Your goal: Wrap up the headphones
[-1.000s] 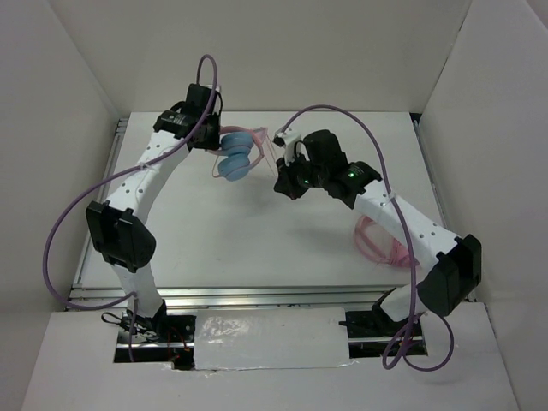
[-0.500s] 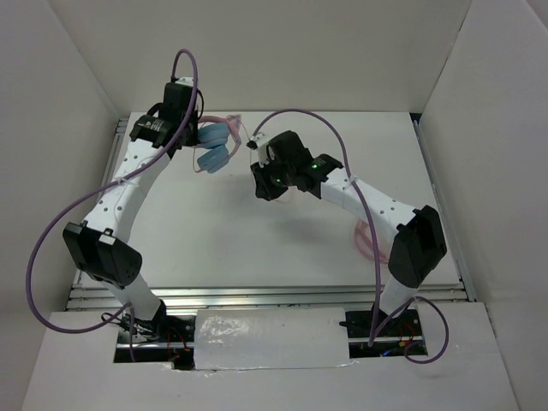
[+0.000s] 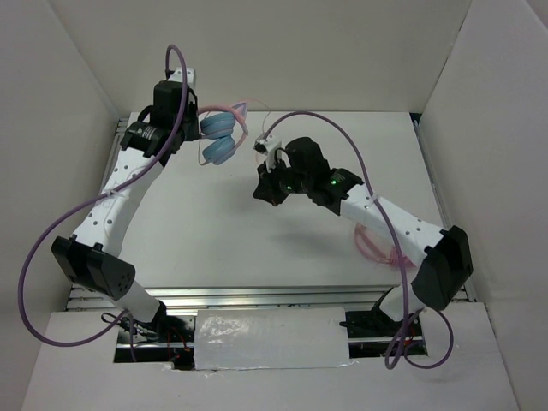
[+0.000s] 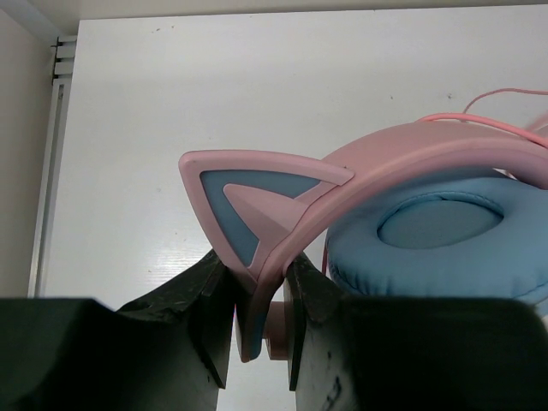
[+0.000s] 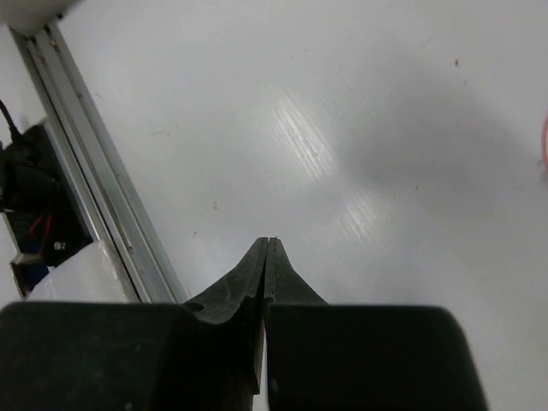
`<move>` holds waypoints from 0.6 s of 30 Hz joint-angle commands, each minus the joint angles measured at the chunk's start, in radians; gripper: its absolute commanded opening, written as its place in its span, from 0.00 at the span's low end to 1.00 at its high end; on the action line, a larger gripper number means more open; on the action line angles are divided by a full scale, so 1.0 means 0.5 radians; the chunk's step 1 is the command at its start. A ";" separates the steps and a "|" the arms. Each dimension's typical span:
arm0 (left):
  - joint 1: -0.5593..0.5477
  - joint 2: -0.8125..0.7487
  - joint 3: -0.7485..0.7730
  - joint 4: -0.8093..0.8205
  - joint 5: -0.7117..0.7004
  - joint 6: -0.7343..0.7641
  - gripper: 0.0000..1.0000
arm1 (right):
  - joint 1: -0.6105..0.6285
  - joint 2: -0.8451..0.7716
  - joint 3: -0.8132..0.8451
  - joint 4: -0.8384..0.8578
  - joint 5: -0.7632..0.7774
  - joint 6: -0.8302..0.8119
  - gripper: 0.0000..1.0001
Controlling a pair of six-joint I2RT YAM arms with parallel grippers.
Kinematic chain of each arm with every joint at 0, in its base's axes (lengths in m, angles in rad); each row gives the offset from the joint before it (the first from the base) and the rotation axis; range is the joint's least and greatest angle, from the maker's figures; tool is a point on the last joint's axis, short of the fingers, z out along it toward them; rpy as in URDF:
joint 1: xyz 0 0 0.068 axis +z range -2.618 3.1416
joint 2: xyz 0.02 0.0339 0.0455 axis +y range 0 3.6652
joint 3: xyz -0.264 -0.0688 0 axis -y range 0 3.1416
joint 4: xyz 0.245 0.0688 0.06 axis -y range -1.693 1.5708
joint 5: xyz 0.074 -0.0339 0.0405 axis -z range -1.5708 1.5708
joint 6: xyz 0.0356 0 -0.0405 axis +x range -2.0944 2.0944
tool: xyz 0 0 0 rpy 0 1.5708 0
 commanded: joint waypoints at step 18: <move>0.035 -0.166 0.134 0.280 0.508 -0.051 0.00 | -0.443 -0.760 -0.827 1.157 0.051 -0.143 1.00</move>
